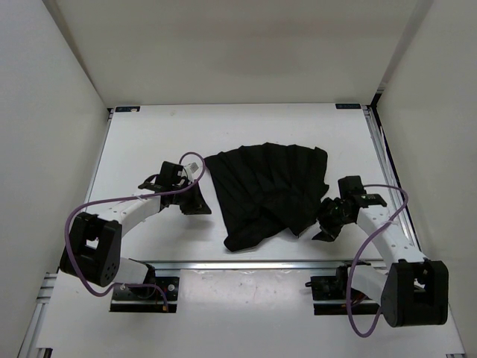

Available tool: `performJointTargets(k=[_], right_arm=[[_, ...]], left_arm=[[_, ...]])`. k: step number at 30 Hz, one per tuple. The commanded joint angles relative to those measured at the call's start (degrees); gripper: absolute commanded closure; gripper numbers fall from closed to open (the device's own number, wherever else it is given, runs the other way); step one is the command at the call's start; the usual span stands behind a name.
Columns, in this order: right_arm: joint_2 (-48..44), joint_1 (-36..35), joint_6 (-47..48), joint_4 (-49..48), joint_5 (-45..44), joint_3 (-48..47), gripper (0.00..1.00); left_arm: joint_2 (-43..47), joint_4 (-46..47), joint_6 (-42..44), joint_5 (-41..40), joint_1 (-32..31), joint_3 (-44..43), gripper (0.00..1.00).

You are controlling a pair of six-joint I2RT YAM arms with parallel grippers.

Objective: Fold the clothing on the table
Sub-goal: Flatten the skirt out

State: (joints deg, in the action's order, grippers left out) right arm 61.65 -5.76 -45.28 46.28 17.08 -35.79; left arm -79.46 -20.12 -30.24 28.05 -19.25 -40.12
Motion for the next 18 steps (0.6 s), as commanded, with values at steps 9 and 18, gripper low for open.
performJointTargets(k=[9, 18], right_arm=[[3.74, -1.27, -6.84, -18.76, 1.81, 6.08, 0.50], [7.25, -3.29, -5.70, -17.90, 0.06, 5.12, 0.54]], left_arm=[[0.27, -1.24, 1.32, 0.60, -1.41, -0.58, 1.00], [0.71, -1.94, 2.03, 0.25, -0.36, -0.49, 1.00]])
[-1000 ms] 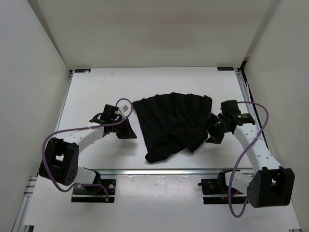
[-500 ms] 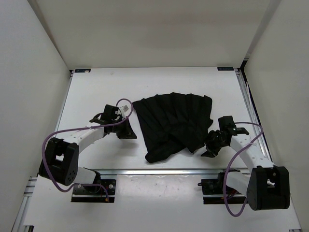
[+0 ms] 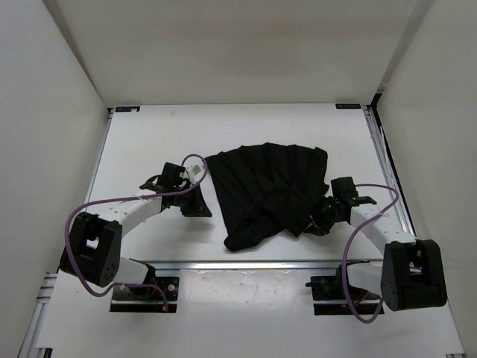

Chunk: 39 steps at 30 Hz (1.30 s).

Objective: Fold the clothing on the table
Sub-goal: Flatten the skirt out

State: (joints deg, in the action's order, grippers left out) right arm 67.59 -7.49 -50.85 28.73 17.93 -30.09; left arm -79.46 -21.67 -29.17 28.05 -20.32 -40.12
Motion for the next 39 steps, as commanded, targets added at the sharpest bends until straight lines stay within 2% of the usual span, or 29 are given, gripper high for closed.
performJointTargets(k=[1, 8, 15, 17, 18, 19, 24, 27, 29, 31, 35, 37, 39], right_arm=[[1.92, -1.91, 0.31, 0.35, -0.88, -0.94, 0.54], [4.48, -4.82, 3.30, 4.58, -2.99, -1.21, 0.56], [5.36, -3.32, 6.54, 3.09, -7.12, -0.67, 0.66], [6.32, -3.15, 7.08, 2.30, -6.51, -0.50, 0.73], [6.41, -2.97, 7.52, 2.03, -6.16, -0.50, 0.89], [6.50, -3.06, 7.43, 1.77, -6.42, -0.24, 0.99], [3.35, -2.54, 9.01, 5.00, -9.40, -5.14, 1.00], [-1.48, 1.94, 11.46, 10.62, -12.03, -11.55, 1.00], [-2.81, 7.37, 15.41, 16.25, -15.72, -17.78, 1.00], [-2.12, 11.43, 19.54, 24.93, -24.04, -22.62, 1.00], [-0.71, 18.63, 27.02, 32.08, -33.48, -28.26, 1.00], [-0.53, 18.83, 27.21, 33.40, -38.91, -30.81, 1.00], [1.56, 15.68, 26.94, 33.94, -41.75, -33.45, 1.00]], left_arm=[[0.71, -0.22, 0.96, 0.16, 0.72, -0.49, 1.00], [1.15, -0.74, 1.04, -0.19, 2.38, 0.04, 1.00], [1.33, -1.27, 1.40, -0.28, 3.70, -0.05, 1.00], [1.50, -1.36, 1.92, -0.45, 3.79, -0.05, 1.00], [1.15, -1.36, 1.66, -0.37, 3.88, -0.22, 1.00], [1.41, -1.53, 1.83, -0.37, 4.23, -0.31, 1.00], [1.50, -1.53, 1.66, -0.37, 4.49, 0.21, 1.00], [1.41, -1.71, 1.66, -0.28, 4.23, -0.40, 1.00], [1.15, -1.45, 1.57, -0.28, 4.06, -0.40, 1.00], [0.98, -0.92, 1.31, 0.16, 4.75, -0.23, 1.00], [1.15, -0.30, 1.13, 0.34, 4.41, -0.40, 1.00], [1.41, -0.65, 1.31, 0.60, 4.41, -0.49, 1.00], [1.68, -0.48, 1.48, 0.25, 4.49, -0.14, 1.00]])
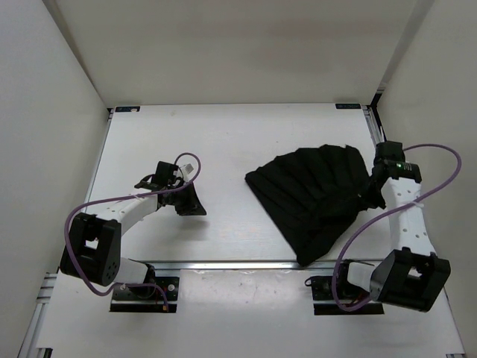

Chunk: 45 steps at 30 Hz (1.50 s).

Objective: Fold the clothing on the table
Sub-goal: Flatten the skirt out

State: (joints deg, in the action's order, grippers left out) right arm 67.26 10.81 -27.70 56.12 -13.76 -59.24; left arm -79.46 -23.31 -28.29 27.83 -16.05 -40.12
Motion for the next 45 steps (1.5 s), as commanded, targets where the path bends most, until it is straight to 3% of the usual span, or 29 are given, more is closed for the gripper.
performJointTargets(k=[1, 7, 10, 14, 17, 19, 20, 22, 23, 24, 27, 29, 32, 36, 40, 43, 45], right_arm=[[3.91, -3.59, 3.36, 6.11, -10.23, -5.43, 1.00], [19.97, -22.37, 1.87, -2.40, 3.11, -12.55, 1.00], [29.38, -31.34, 5.81, -8.91, 13.21, -21.51, 1.00], [36.62, -35.50, 6.70, -21.02, 38.85, -36.19, 1.00], [35.14, -35.25, 2.13, -36.65, 55.56, -40.33, 1.00], [29.01, -34.72, -5.65, -55.57, 67.23, -36.94, 1.00], [26.63, -33.67, -11.09, -69.69, 69.63, -31.60, 0.99], [16.46, -29.55, -19.09, -87.12, 70.18, -22.56, 1.00], [14.49, -28.14, -23.49, -94.71, 69.31, -17.19, 1.00], [10.38, -24.73, -25.19, -96.36, 69.39, -14.70, 1.00], [3.60, -17.95, -26.28, -93.23, 69.92, -0.39, 1.00], [1.47, -15.83, -24.34, -83.49, 71.49, 7.16, 1.00], [-3.35, -13.09, -24.86, -81.00, 72.21, 23.18, 1.00], [-5.22, -6.69, -18.20, -72.67, 74.56, 38.64, 1.00], [-3.46, -3.52, -7.65, -57.21, 73.80, 42.98, 1.00], [-2.40, -1.32, -3.34, -49.65, 70.47, 40.27, 1.00], [0.74, -3.41, 0.18, -44.44, 66.85, 36.67, 1.00]], left_arm=[[1.85, 1.25, 0.61, 0.99, 0.06, -0.05, 1.00], [3.26, 1.07, 0.87, 0.91, 2.16, 2.59, 1.00], [4.14, 0.29, 1.83, 0.82, 3.48, 2.94, 1.00], [4.58, -0.24, 1.75, 0.56, 4.27, 2.24, 1.00], [4.58, -1.12, 1.93, 0.55, 4.98, 1.63, 1.00], [4.40, -1.74, 2.80, 0.03, 5.16, 1.10, 1.00], [4.32, -2.61, 2.89, -0.23, 5.33, 0.66, 1.00], [4.49, -2.62, 3.42, -0.85, 6.20, 0.48, 1.00], [4.40, -2.70, 2.99, -0.94, 5.78, 0.74, 1.00], [4.49, -2.44, 2.46, -1.20, 5.94, 0.83, 1.00], [4.49, -1.65, 1.66, -1.38, 5.07, 1.62, 1.00], [3.53, -1.30, 1.14, -1.38, 3.93, 1.88, 1.00], [3.26, -0.25, -0.09, -2.08, 2.70, 2.32, 1.00], [3.17, 0.72, -1.15, -2.00, 1.99, 3.99, 1.00], [3.43, 0.11, -0.80, -1.91, 2.43, 4.87, 1.00], [4.14, 1.15, -2.29, 1.15, 4.18, 5.84, 0.99], [4.75, 5.18, -5.26, 6.50, 5.67, 7.68, 0.89]])
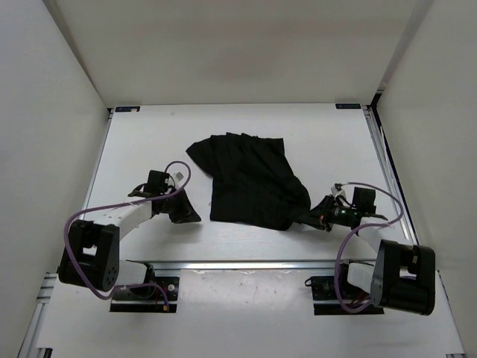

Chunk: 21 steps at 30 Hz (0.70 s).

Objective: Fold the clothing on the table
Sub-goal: Flatten the skirt out

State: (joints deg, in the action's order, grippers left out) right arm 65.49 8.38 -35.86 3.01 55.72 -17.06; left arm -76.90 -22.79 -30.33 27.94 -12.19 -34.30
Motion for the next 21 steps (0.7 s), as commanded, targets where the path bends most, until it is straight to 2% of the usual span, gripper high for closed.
performJointTargets(k=[1, 2, 3, 4, 6, 7, 8, 13, 21], right_arm=[[3.93, -2.30, 9.04, 9.90, -3.60, -7.53, 1.00], [4.64, -3.36, 8.96, 10.18, -4.04, -8.94, 0.99], [5.86, -4.42, 8.35, 8.87, -3.17, -9.65, 1.00], [7.00, -4.69, 7.65, 8.16, -2.82, -9.83, 1.00], [8.24, -5.83, 6.51, 6.67, -2.29, -10.27, 1.00], [8.68, -5.66, 6.15, 6.40, -2.29, -10.71, 1.00], [9.12, -5.83, 6.24, 6.57, -2.29, -11.24, 1.00], [10.45, -4.87, 8.44, 9.56, -1.94, -13.52, 1.00], [8.95, -2.85, 8.78, 10.00, -1.32, -12.56, 1.00]], left_arm=[[2.28, 6.25, -4.55, 7.90, 2.25, 2.57, 0.85], [2.37, 9.57, -6.74, 10.26, 2.25, 4.06, 0.75], [1.94, 13.87, -9.55, 12.03, 2.17, 5.64, 0.57], [1.76, 16.69, -11.05, 13.09, 1.47, 6.70, 0.54], [0.18, 28.95, -17.37, 15.99, 0.15, 9.86, 0.45], [-1.48, 31.37, -19.23, 16.35, -0.99, 10.13, 0.40], [-3.23, 33.14, -19.24, 16.18, -1.35, 9.35, 0.39], [-8.53, 28.51, -13.89, 8.81, -4.51, 2.76, 0.41], [-9.75, 17.88, -5.81, 0.98, -0.21, -3.22, 0.42]])
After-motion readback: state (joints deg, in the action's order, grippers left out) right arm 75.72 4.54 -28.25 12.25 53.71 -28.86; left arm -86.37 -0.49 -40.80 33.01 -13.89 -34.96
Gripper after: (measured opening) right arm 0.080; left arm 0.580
